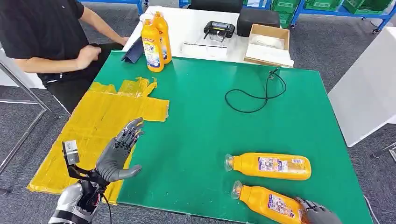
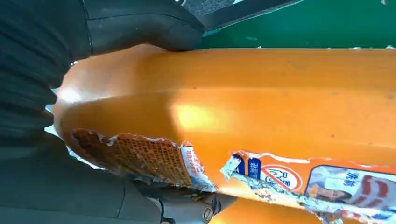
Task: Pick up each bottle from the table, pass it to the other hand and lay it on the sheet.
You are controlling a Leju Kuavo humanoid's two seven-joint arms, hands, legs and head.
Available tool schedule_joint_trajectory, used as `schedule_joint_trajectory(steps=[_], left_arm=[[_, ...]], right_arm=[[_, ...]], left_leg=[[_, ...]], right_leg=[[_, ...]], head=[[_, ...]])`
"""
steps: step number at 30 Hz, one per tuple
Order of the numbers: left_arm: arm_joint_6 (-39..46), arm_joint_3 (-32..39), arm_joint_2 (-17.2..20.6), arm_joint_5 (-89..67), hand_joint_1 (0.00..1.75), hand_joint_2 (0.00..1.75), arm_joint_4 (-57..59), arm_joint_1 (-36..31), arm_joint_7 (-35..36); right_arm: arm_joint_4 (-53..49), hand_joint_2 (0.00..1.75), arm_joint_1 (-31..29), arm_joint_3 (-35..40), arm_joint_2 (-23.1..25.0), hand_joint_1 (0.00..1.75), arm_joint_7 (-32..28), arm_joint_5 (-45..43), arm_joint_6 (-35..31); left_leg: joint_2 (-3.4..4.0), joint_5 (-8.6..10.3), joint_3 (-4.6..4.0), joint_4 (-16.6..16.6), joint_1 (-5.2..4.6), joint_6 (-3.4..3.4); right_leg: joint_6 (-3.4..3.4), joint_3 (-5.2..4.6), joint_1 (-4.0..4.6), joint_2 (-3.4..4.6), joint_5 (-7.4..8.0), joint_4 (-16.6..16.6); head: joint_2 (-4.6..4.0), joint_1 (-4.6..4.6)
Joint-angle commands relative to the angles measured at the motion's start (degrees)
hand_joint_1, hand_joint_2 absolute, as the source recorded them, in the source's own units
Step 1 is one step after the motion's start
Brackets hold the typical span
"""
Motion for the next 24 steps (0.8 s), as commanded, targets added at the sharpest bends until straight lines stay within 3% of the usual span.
schedule_joint_trajectory(steps=[1, 2, 4, 5, 6, 7, 8, 9, 11, 12, 13, 14, 18, 24], left_arm=[[0.1, -2.4, 0.7, 0.6, 0.00, 1.75, 3.5, -3.1, 0.6], [0.0, -2.2, 0.8, 0.6, 0.00, 1.75, 3.9, -2.8, 0.5], [-1.4, -2.0, 1.2, 0.6, 0.00, 1.75, 5.4, -2.0, -0.7], [-1.6, -1.8, 1.2, 0.1, 0.00, 1.75, 5.3, -1.0, -1.3], [-1.6, -1.3, 0.8, -0.1, 0.00, 1.75, 4.6, 0.7, -2.2], [-2.0, -0.9, 0.5, -0.7, 0.00, 1.75, 3.6, 2.3, -2.7], [-2.1, -0.5, 0.1, -1.0, 0.00, 1.75, 2.9, 3.0, -2.8], [-3.4, -0.2, -0.5, -5.3, 0.00, 1.75, -0.4, 1.7, -8.9], [-2.5, -0.2, -2.5, -2.0, 0.00, 1.75, -5.5, 1.3, -1.7], [-2.0, -0.8, -2.8, -2.1, 0.00, 1.75, -6.3, 1.2, -0.8], [-1.8, -2.1, -3.7, -3.0, 0.00, 0.00, -7.1, 0.8, -0.3], [-1.3, -3.0, -4.1, -3.2, 0.00, 1.75, -7.3, 0.6, -0.2], [0.1, -6.1, -5.9, -5.5, 0.00, 1.75, -8.1, -1.0, -0.3], [0.8, -7.1, -5.9, -5.9, 0.00, 1.75, -9.0, -0.5, -0.6]], right_arm=[[16.2, 1.75, -0.6, 6.7, 8.8, 1.75, -3.1, -5.8, -0.2], [15.3, 1.75, 0.1, 5.8, 8.6, 1.75, -6.5, -8.3, -0.6], [10.3, 1.75, 2.1, 2.2, 7.7, 1.75, -20.4, -21.5, -0.5], [7.9, 1.75, 1.8, 0.6, 8.8, 1.75, -24.5, -23.7, -1.1], [5.5, 1.75, 0.9, -2.2, 12.0, 1.75, -29.0, -27.1, -0.4], [4.7, 1.75, -0.3, -5.4, 15.7, 1.75, -25.7, -24.3, 3.5], [3.7, 1.75, 0.1, -9.4, 19.3, 1.75, -28.0, -24.1, 5.7], [0.5, 1.75, -1.5, -15.3, 24.0, 1.75, -35.0, -18.9, 6.2], [-5.6, 1.75, -5.5, -26.1, 35.9, 1.75, -34.8, -18.0, 19.7], [-7.4, 1.75, -6.7, -28.3, 39.3, 1.75, -33.7, -17.9, 22.7], [-9.6, 1.75, -8.9, -30.3, 43.1, 1.75, -33.9, -15.9, 24.7], [-10.8, 1.75, -10.1, -31.3, 45.0, 1.75, -33.2, -15.0, 25.5], [-12.3, 1.75, -13.7, -31.1, 47.5, 1.75, -31.4, -14.4, 27.1], [-12.1, 1.75, -13.0, -30.0, 47.9, 1.75, -31.9, -13.3, 27.2]], left_leg=[[-0.14, -0.01, 0.32, -0.1, 0.27, -0.11], [-0.18, 0.00, 0.30, -0.2, 0.34, -0.21], [0.11, -0.16, 0.59, -0.2, 0.66, -0.34], [0.08, -0.09, 0.40, -0.2, 0.69, -0.41], [0.12, -0.11, 0.36, -0.2, 0.73, -0.48], [0.22, -0.17, 0.46, -0.2, 0.81, -0.49], [0.37, -0.15, 0.48, -0.3, 0.84, -0.45], [0.49, -0.05, 0.36, -0.3, 0.86, -0.46], [0.86, -0.26, 0.47, -0.2, 1.01, -0.49], [0.86, -0.23, 0.39, -0.2, 0.92, -0.52], [0.95, -0.22, 0.56, -0.1, 1.02, -0.38], [0.82, -0.10, 0.41, -0.1, 0.95, -0.49], [-0.06, 0.54, -0.78, 0.1, 0.61, -0.31], [-0.42, 0.62, -0.89, 0.0, 0.43, -0.31]], right_leg=[[-0.16, 0.48, 0.30, -0.04, 0.00, -0.4], [-0.27, 0.50, 0.34, -0.07, 0.03, -0.4], [-0.52, 0.91, 0.65, 0.14, -0.07, -0.8], [-0.53, 0.77, 0.65, 0.16, 0.00, -0.8], [-0.54, 0.72, 0.70, 0.23, 0.01, -0.8], [-0.65, 0.86, 0.80, 0.35, -0.11, -0.9], [-0.69, 0.88, 0.80, 0.53, -0.37, -1.0], [-0.71, 0.73, 0.84, 0.63, -0.23, -1.1], [-0.77, 0.89, 1.00, 0.98, -0.28, -1.0], [-0.78, 0.78, 0.92, 1.00, -0.28, -0.8], [-0.70, 1.46, 1.03, 1.02, -0.06, -0.9], [-0.56, 1.39, 0.97, 0.95, 0.30, -0.7], [-0.41, 0.13, 0.63, 0.13, 0.37, 0.0], [-0.36, 0.05, 0.43, -0.25, 0.29, 0.0]], head=[[0.00, 0.00], [0.00, 0.02], [0.00, 0.04], [0.00, 0.02], [0.00, 0.04], [0.00, 0.04], [0.00, 0.06], [0.00, 0.11], [0.00, 0.09], [0.00, 0.00], [0.00, -0.05], [0.00, 0.02], [0.00, -0.09], [0.00, -0.02]])
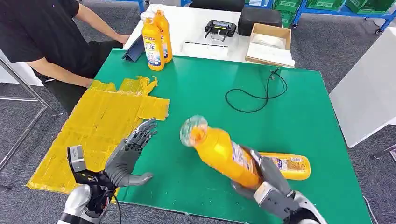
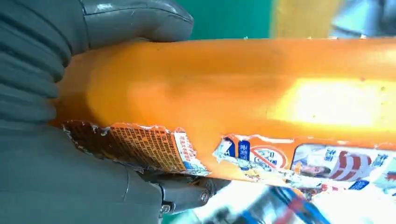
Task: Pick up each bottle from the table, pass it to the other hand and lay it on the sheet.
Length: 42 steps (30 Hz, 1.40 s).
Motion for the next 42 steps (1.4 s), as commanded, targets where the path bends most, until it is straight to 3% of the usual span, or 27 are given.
schedule_joint_trajectory(steps=[1, 7, 22, 31, 42], left_arm=[[0.7, -3.0, -1.0, -0.6, 0.00, 1.75, -1.6, -1.5, 0.0], [1.9, -4.7, -2.7, -0.9, 0.00, 1.75, -2.8, -0.5, 0.4], [2.4, -5.2, -2.9, 0.8, 0.00, 1.75, -2.7, -1.0, 1.3], [1.7, -11.2, -5.2, 9.5, 0.00, 1.75, -2.1, -2.3, 3.9], [1.4, -15.2, -5.3, 13.1, 0.00, 1.75, 0.3, -5.2, 5.1]], right_arm=[[-1.9, 1.75, -2.3, -4.4, 8.3, 1.75, -0.2, 1.2, 0.2], [-1.0, 1.75, -1.9, -0.9, 10.9, 1.75, -0.1, 5.9, -0.7], [0.3, 1.75, -2.6, -0.1, 11.1, 1.75, 0.3, 6.2, -0.5], [11.0, 1.75, -5.2, 11.8, 15.7, 1.75, 0.8, 14.0, -2.9], [19.3, 1.75, -9.4, 24.5, 9.9, 1.75, 1.7, 16.0, -1.5]], left_leg=[[-0.05, -0.01, -0.07, 0.0, -0.08, -0.02], [-0.12, -0.01, -0.24, 0.0, -0.20, -0.03], [-0.13, -0.01, -0.34, 0.0, -0.21, -0.01], [-0.14, -0.01, -0.32, 0.0, -0.20, -0.03], [-0.27, 0.06, -0.42, -0.1, -0.21, 0.05]], right_leg=[[-0.02, -0.05, -0.09, 0.07, -0.04, 0.0], [-0.04, -0.20, -0.20, 0.03, -0.06, 0.1], [-0.02, -0.29, -0.20, 0.00, -0.02, 0.0], [-0.03, -0.28, -0.18, 0.08, 0.00, 0.0], [-0.02, -0.33, -0.21, -0.09, 0.00, -0.1]], head=[[0.00, 0.02], [0.00, 0.00], [0.00, 0.02], [0.00, 0.00], [0.00, 0.04]])
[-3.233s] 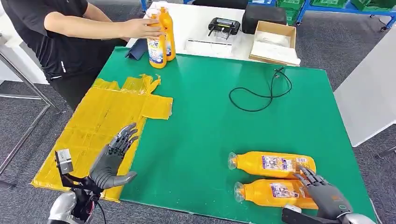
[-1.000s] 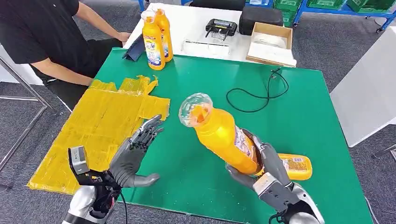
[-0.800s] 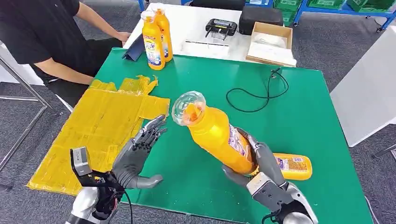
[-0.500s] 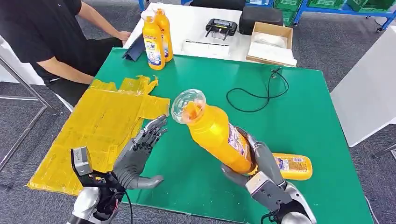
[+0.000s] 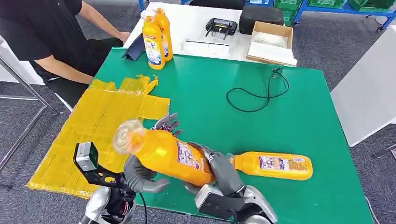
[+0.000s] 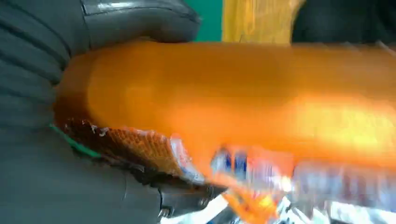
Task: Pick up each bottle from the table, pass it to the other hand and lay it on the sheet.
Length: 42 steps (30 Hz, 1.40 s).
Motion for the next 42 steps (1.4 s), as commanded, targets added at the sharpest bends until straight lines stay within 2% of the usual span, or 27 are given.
schedule_joint_trajectory(steps=[1, 6, 7, 8, 22, 28, 32, 33, 34, 38, 42], left_arm=[[0.2, -4.5, 0.2, 1.4, 0.00, 1.75, 4.3, -4.5, 1.2], [0.7, -4.4, 0.7, 0.6, 0.00, 1.75, 4.0, -4.8, 1.1], [0.0, -4.2, 0.7, -0.4, 0.05, 1.75, 3.7, -4.8, -0.3], [-0.9, -4.3, 0.9, -0.1, 1.75, 1.75, 3.6, -4.9, -0.8], [-1.5, -2.3, 1.5, -6.9, 1.75, 1.75, 1.7, -4.8, -4.7], [-2.2, -1.0, 3.4, -9.4, 1.75, 1.75, 2.6, -5.6, -5.8], [4.2, 2.3, 6.0, -21.1, 1.75, 1.75, -0.7, -3.5, -8.8], [7.8, 4.5, 7.2, -27.6, 1.75, 1.75, -3.1, -2.4, -11.0], [10.6, 6.4, 8.2, -33.0, 1.75, 1.75, -4.5, -2.2, -11.7], [26.1, 13.3, 12.2, -60.8, 1.75, 1.75, -7.7, -2.7, -15.4], [29.3, 15.2, 13.9, -67.9, 1.75, 1.75, -6.8, -3.5, -14.8]], right_arm=[[12.5, 1.75, -5.8, 12.3, -4.2, 1.75, 0.7, 1.5, 1.3], [15.3, 1.75, -6.3, 12.8, -2.4, 1.75, 0.4, 2.0, 1.5], [15.2, 1.75, -6.4, 12.6, -2.4, 1.75, 0.4, 2.0, 1.4], [15.3, 1.75, -6.4, 12.3, -2.4, 1.75, 0.4, 2.0, 1.4], [13.2, 1.75, -3.2, 10.2, -3.6, 1.75, 0.5, 3.5, 1.0], [12.3, 1.75, -1.7, 9.1, -4.4, 1.75, 0.0, 4.5, 0.3], [1.5, 1.75, 4.1, 5.6, -6.4, 1.75, 1.9, 12.2, -8.0], [-3.4, 1.75, 6.6, 3.5, -7.0, 0.79, 3.2, 13.2, -10.1], [-6.5, 1.75, 7.9, 2.1, -8.4, 0.00, 5.2, 14.2, -10.8], [-16.1, 1.75, 15.2, -7.9, -15.7, 0.00, 4.8, 11.1, -12.4], [-19.3, 1.75, 20.0, -12.8, -19.5, 0.00, 2.4, 9.3, -12.6]], left_leg=[[0.00, 0.03, 0.08, -0.1, 0.00, -0.02], [-0.13, 0.04, 0.14, -0.1, -0.08, -0.04], [-0.07, 0.03, 0.09, -0.1, -0.03, -0.03], [-0.10, 0.01, 0.16, -0.1, -0.06, -0.05], [-0.24, 0.03, 0.06, 0.0, -0.06, -0.04], [-0.20, 0.03, 0.03, 0.0, -0.03, -0.04], [-0.30, 0.01, 0.08, 0.0, -0.06, -0.05], [-0.24, 0.00, -0.01, 0.0, -0.05, -0.03], [-0.17, 0.00, -0.10, 0.0, -0.04, -0.02], [-0.19, -0.06, -0.09, 0.0, -0.09, -0.03], [-0.31, -0.01, -0.20, 0.0, -0.10, 0.00]], right_leg=[[-0.03, 0.11, -0.01, 0.07, 0.03, -0.1], [-0.06, 0.14, -0.08, 0.01, -0.02, -0.1], [-0.04, 0.10, -0.03, 0.02, 0.00, -0.1], [-0.07, 0.16, -0.06, 0.06, -0.04, 0.0], [-0.05, 0.06, -0.06, -0.08, -0.06, 0.0], [-0.05, 0.02, -0.03, -0.07, -0.03, 0.0], [-0.06, 0.08, -0.07, -0.13, -0.10, 0.0], [-0.04, -0.03, -0.05, -0.11, -0.09, 0.0], [-0.02, -0.13, -0.04, -0.08, -0.06, 0.0], [-0.05, -0.07, -0.09, -0.03, -0.13, 0.1], [-0.02, -0.15, -0.10, -0.16, -0.10, 0.1]], head=[[0.00, 0.00], [0.00, -0.02], [0.00, 0.00], [0.00, -0.02], [0.00, 0.00], [0.00, 0.00], [0.00, 0.00], [0.00, -0.02], [0.00, 0.00], [0.00, 0.00], [0.00, 0.00]])
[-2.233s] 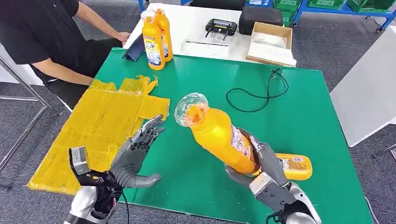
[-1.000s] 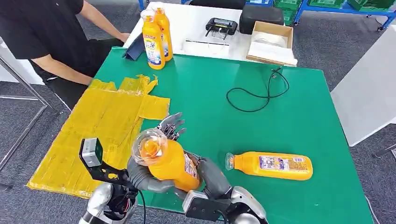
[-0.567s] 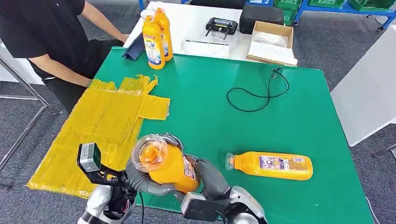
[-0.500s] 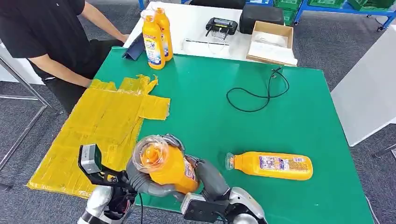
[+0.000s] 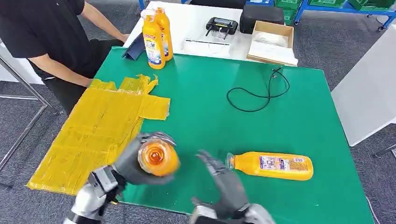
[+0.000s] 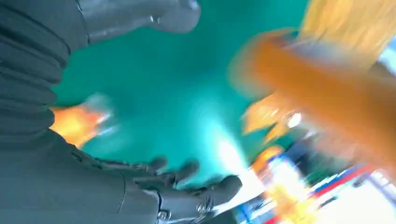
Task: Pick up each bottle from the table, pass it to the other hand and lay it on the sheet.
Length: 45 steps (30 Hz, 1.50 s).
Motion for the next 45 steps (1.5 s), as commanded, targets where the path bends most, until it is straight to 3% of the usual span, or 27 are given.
schedule_joint_trajectory(steps=[1, 6, 9, 15, 17, 21, 26, 30, 32, 43, 44, 45], left_arm=[[9.9, 8.5, 7.2, -18.9, 1.75, 1.75, -2.3, -2.3, -0.2], [17.9, 1.3, 11.4, -39.6, 1.75, 1.75, 7.2, -4.0, 5.8], [18.2, -6.3, 14.9, -50.8, 1.75, 1.75, 18.1, -7.8, 10.8], [20.7, -7.7, 15.2, -50.8, 1.75, 1.75, 21.2, -9.2, 11.1], [17.5, -9.5, 16.4, -51.4, 1.75, 1.75, 22.6, -10.0, 12.2], [19.6, -14.1, 12.7, -54.0, 1.75, 1.75, 35.0, -13.0, 14.0], [20.1, -17.6, 8.5, -53.1, 1.75, 1.75, 40.7, -14.7, 14.7], [19.6, -19.0, 9.2, -49.9, 1.75, 1.75, 38.2, -15.5, 13.6], [19.5, -18.8, 9.8, -49.2, 1.66, 1.75, 36.8, -15.5, 13.9], [19.4, -18.8, 9.9, -49.1, 1.66, 1.75, 36.8, -15.4, 13.9], [19.9, -18.5, 9.8, -48.8, 0.00, 1.75, 36.5, -15.2, 13.9], [20.1, -18.5, 10.0, -48.8, 0.00, 1.75, 35.9, -15.0, 13.9]], right_arm=[[-14.2, 1.75, 12.0, -14.5, -11.1, 0.00, -2.7, -2.6, -0.9], [-17.9, 1.75, 16.8, -20.0, -16.0, 0.00, -3.2, -4.3, -1.9], [-17.5, 1.75, 16.2, -22.6, -18.0, 0.00, -4.4, -6.7, 0.9], [-16.9, 1.75, 15.4, -23.1, -17.2, 0.00, -4.9, -7.1, 2.1], [-16.5, 1.75, 14.8, -22.9, -18.5, 0.00, -4.7, -6.9, 2.8], [-13.6, 1.75, 11.6, -23.3, -17.7, 0.00, -5.4, -7.9, 5.9], [-12.0, 1.75, 13.2, -22.8, -17.2, 0.00, -6.3, -6.6, 5.6], [-10.0, 1.75, 10.3, -25.2, -17.4, 0.00, -6.9, -8.5, 7.5], [-9.5, 1.75, 9.2, -25.6, -16.9, 0.00, -6.8, -8.4, 8.7], [-9.7, 1.75, 9.4, -25.5, -16.7, 0.00, -6.8, -8.4, 8.7], [-9.8, 1.75, 9.5, -25.6, -16.5, 0.00, -6.7, -8.1, 9.0], [-9.7, 1.75, 9.3, -25.7, -16.3, 0.00, -6.5, -7.4, 9.2]], left_leg=[[-0.22, -0.02, 0.01, 0.0, -0.03, -0.03], [-0.24, 0.00, 0.09, 0.0, -0.12, -0.03], [-0.35, 0.07, 0.16, -0.1, -0.22, -0.01], [-0.10, 0.04, 0.13, 0.0, -0.21, -0.01], [-0.07, 0.04, 0.11, 0.0, -0.19, 0.02], [-0.10, 0.06, 0.28, -0.1, -0.26, 0.00], [-0.27, 0.09, 0.31, -0.2, -0.26, 0.01], [-0.15, 0.06, 0.19, -0.1, -0.24, 0.05], [-0.21, 0.07, 0.16, -0.1, -0.25, 0.05], [-0.26, 0.11, 0.19, -0.1, -0.26, 0.12], [-0.25, 0.12, 0.14, 0.0, -0.25, 0.14], [-0.26, 0.11, 0.20, -0.1, -0.27, 0.12]], right_leg=[[-0.04, 0.08, -0.05, -0.15, -0.11, 0.1], [-0.05, 0.15, -0.11, -0.15, -0.11, 0.0], [-0.03, 0.18, -0.23, -0.28, -0.10, 0.0], [-0.02, 0.09, -0.21, -0.05, -0.01, 0.0], [0.00, 0.06, -0.20, -0.06, 0.00, 0.0], [-0.02, 0.24, -0.27, -0.03, -0.01, -0.1], [-0.01, 0.35, -0.27, -0.18, -0.01, -0.2], [0.01, 0.23, -0.25, -0.12, 0.02, -0.1], [0.02, 0.25, -0.26, -0.17, 0.03, -0.1], [0.02, 0.26, -0.27, -0.19, 0.02, -0.1], [0.03, 0.22, -0.25, -0.22, 0.04, -0.1], [0.01, 0.26, -0.28, -0.18, 0.02, -0.1]], head=[[0.00, 0.02], [0.00, 0.00], [0.00, 0.00], [0.00, 0.00], [0.00, 0.00], [0.00, 0.00], [0.00, 0.00], [0.00, 0.00], [0.00, 0.00], [0.00, 0.00], [0.00, -0.02], [0.00, -0.02]])
